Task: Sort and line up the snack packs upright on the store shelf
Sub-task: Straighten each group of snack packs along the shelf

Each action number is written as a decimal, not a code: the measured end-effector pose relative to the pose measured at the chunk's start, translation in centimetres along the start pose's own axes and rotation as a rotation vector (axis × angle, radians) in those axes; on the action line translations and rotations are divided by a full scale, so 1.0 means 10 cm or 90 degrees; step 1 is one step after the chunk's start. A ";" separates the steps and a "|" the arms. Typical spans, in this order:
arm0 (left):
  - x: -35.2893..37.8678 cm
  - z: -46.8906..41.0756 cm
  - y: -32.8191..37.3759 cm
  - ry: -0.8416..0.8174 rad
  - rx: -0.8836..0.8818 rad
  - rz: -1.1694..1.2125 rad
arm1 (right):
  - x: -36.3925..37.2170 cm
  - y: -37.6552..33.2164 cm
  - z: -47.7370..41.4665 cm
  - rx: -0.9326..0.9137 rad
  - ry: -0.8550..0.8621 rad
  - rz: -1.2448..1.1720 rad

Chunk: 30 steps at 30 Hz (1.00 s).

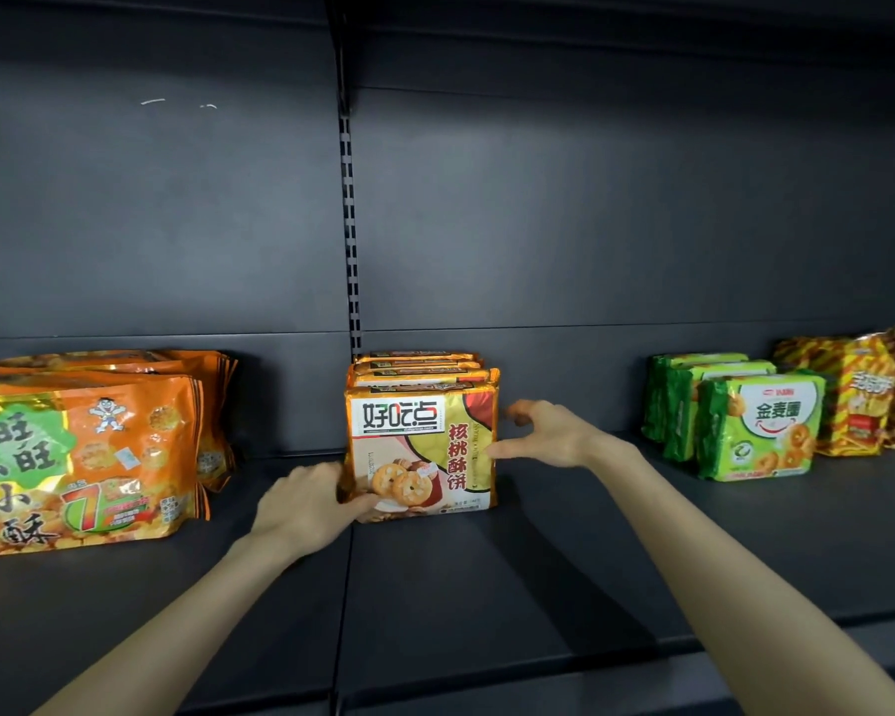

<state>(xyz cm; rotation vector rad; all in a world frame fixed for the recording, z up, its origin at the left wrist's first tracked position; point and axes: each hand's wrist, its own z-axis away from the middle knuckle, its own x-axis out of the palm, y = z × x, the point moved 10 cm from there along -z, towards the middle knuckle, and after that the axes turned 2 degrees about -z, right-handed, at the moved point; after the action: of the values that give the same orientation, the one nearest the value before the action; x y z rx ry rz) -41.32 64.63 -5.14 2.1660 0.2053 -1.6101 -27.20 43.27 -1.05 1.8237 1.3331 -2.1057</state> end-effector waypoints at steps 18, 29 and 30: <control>-0.42 0.46 2.41 0.070 0.162 -0.061 | -1.64 0.94 0.90 -0.058 0.107 0.230; -0.09 0.24 3.80 0.048 0.233 -0.022 | -2.40 1.89 1.20 -0.044 0.128 0.238; -0.04 0.20 3.86 0.041 0.233 -0.011 | -2.44 1.98 1.19 -0.038 0.129 0.234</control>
<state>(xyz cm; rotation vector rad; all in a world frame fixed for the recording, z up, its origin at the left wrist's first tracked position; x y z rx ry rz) -29.06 29.22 4.41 2.4936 -0.0577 -1.6954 -18.36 11.96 7.30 2.1093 0.9833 -1.7170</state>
